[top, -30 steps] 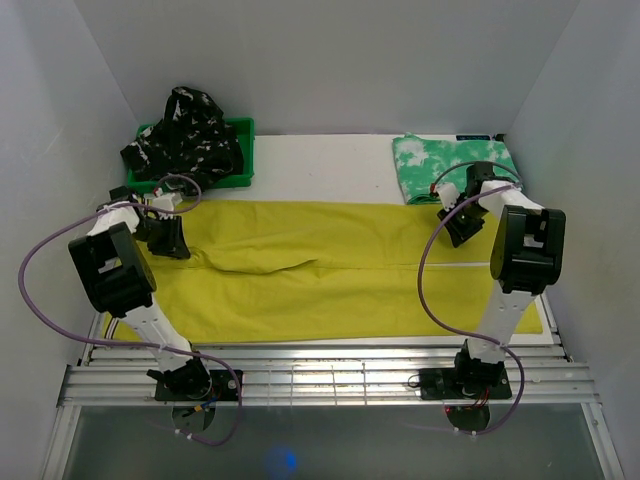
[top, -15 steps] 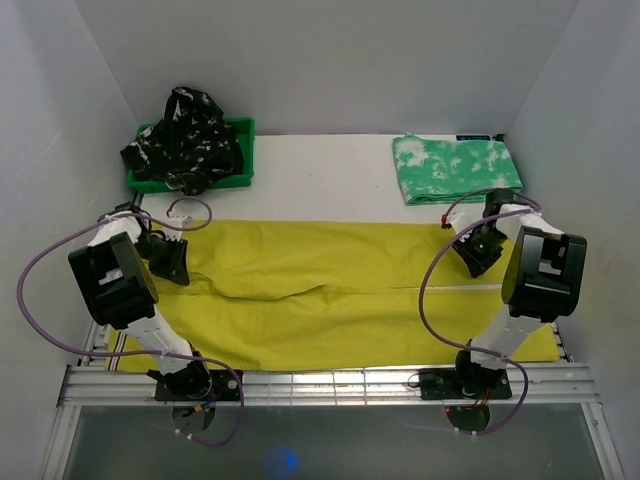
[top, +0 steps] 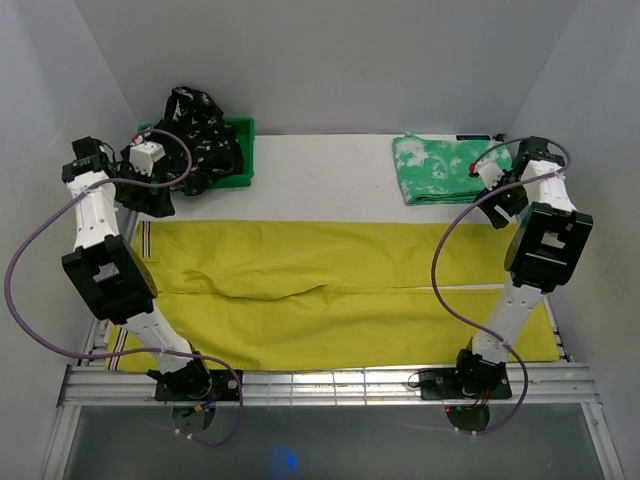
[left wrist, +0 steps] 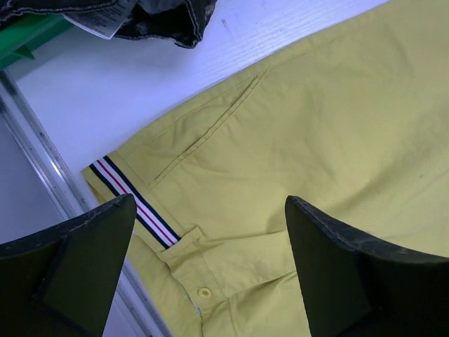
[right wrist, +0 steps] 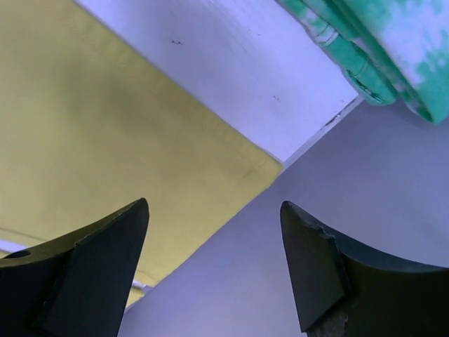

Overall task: Fold and stack the trousers
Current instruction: Fold the trousers

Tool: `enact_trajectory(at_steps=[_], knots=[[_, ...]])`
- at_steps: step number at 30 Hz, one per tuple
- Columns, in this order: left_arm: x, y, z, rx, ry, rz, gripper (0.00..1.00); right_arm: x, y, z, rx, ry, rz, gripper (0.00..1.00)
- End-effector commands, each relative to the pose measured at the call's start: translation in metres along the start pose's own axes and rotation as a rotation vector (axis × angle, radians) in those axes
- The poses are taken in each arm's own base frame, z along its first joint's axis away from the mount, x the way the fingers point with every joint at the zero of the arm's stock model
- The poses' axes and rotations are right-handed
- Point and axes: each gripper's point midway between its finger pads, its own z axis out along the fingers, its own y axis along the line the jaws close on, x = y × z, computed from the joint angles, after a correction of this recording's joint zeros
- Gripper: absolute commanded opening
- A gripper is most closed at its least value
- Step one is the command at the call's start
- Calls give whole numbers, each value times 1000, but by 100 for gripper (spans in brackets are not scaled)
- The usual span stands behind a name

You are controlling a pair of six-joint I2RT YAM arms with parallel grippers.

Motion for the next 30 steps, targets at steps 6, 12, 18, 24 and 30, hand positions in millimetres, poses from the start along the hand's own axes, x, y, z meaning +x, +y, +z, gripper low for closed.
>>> enact_trajectory(at_steps=[6,12,18,24,30], knots=[[-12,4,14,44,-44,-117,98,15,-30,52,5,76,-75,78],[-12,1,14,57,-46,-135,94,15,-32,83,-22,48,-168,75],[-14,3,8,44,-28,-138,93,41,29,100,-343,96,-223,53],[-14,7,8,32,-6,-178,91,70,73,103,-562,149,-201,29],[-31,25,-1,-6,-25,-55,79,55,66,78,-507,64,-203,8]])
